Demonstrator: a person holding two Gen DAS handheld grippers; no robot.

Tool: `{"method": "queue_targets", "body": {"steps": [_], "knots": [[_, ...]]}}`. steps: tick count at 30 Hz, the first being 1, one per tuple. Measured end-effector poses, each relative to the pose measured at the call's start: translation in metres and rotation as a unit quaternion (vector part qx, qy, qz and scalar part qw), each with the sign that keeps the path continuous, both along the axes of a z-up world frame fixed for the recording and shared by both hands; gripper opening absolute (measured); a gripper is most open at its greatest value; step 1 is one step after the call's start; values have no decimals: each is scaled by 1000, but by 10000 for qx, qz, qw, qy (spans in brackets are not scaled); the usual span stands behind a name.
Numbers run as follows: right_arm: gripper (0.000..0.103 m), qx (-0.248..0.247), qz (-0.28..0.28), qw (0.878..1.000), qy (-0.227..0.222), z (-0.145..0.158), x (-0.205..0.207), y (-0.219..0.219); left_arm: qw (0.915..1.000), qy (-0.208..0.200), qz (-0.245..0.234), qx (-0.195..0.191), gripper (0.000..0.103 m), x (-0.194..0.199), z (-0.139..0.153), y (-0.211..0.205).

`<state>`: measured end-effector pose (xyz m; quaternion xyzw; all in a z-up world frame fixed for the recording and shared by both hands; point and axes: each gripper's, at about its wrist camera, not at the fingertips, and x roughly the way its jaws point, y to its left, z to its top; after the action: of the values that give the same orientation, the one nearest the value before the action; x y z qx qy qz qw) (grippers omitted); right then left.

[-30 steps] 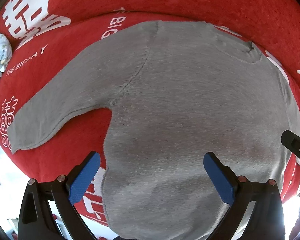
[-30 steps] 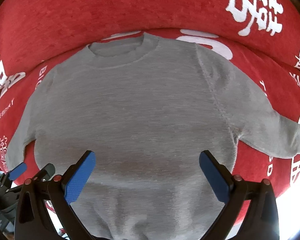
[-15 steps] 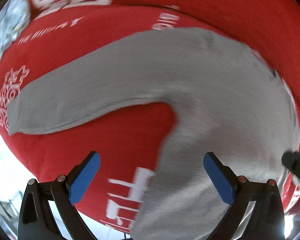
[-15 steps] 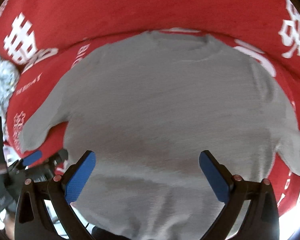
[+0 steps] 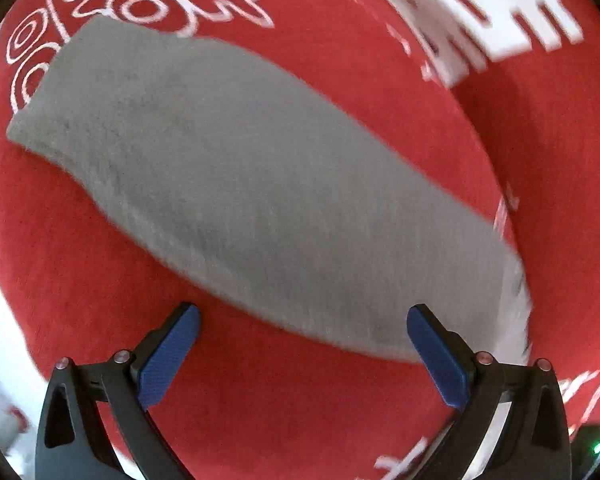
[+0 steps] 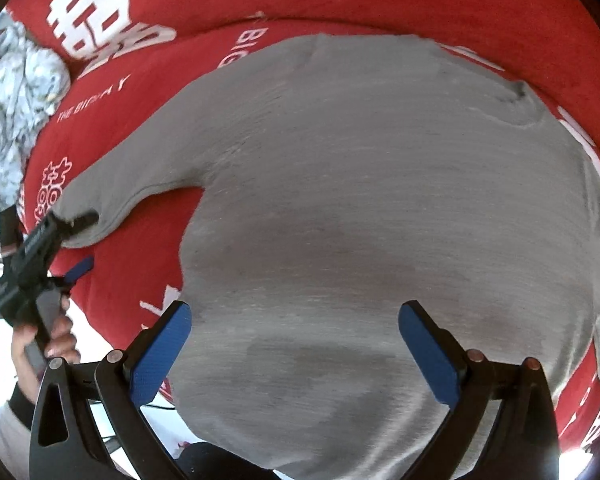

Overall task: Fold small clothes
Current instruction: 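Grasp the grey sweatshirt's side edge with the left gripper and fold it inward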

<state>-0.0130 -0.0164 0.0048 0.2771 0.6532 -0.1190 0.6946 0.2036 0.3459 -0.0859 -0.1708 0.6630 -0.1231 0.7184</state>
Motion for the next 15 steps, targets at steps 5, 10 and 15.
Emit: {"method": "queue_targets", "body": {"steps": [5, 10, 15], "knots": [[103, 117, 114, 9998, -62, -2, 11, 14, 9987, 45, 322, -399, 103, 13, -3, 3], [103, 168, 224, 9996, -79, 1, 15, 23, 9994, -127, 243, -214, 68, 11, 4, -6], [103, 177, 189, 9996, -101, 3, 13, 20, 9992, -329, 73, -200, 11, 15, 7, -9]]}}
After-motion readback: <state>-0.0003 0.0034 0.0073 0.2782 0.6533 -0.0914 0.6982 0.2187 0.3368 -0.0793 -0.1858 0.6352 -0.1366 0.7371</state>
